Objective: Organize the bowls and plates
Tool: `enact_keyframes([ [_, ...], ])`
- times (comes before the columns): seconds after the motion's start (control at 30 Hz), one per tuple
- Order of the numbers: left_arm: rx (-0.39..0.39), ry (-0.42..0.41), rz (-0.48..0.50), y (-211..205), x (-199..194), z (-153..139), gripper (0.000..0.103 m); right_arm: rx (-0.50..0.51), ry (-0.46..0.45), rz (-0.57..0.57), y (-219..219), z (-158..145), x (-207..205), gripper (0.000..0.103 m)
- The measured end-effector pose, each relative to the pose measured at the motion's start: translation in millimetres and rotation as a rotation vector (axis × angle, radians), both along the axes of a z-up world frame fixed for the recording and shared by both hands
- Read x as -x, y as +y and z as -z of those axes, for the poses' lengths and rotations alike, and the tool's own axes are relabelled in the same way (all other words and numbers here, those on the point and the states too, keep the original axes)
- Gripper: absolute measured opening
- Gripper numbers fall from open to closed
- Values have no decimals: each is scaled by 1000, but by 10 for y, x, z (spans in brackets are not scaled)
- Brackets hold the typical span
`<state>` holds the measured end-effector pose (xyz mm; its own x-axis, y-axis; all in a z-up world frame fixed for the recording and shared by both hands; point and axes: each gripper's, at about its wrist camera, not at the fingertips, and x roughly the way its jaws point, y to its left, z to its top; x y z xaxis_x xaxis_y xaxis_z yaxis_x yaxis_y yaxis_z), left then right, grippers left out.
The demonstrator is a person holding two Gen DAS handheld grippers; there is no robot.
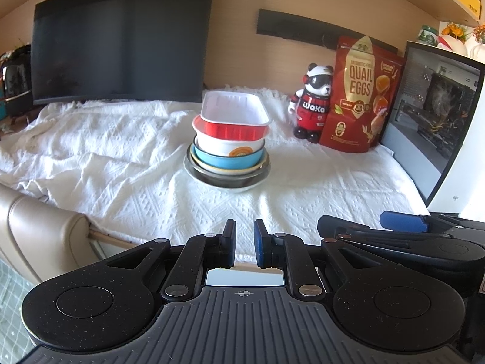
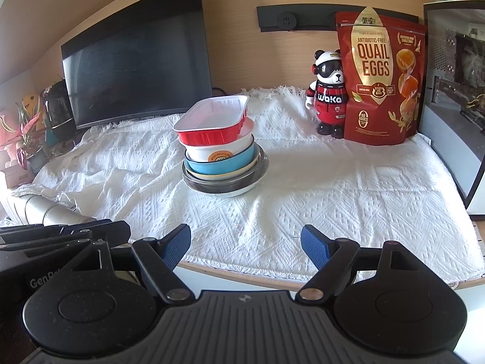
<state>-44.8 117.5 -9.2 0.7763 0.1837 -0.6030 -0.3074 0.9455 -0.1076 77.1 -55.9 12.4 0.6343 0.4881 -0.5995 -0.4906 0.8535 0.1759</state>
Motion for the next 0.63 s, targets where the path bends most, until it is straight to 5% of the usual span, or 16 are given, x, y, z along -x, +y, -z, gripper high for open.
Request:
enact_keyframes([
  [0.63, 60, 48, -56, 436, -100, 147, 15, 15, 27, -17, 293, 45, -127, 81],
])
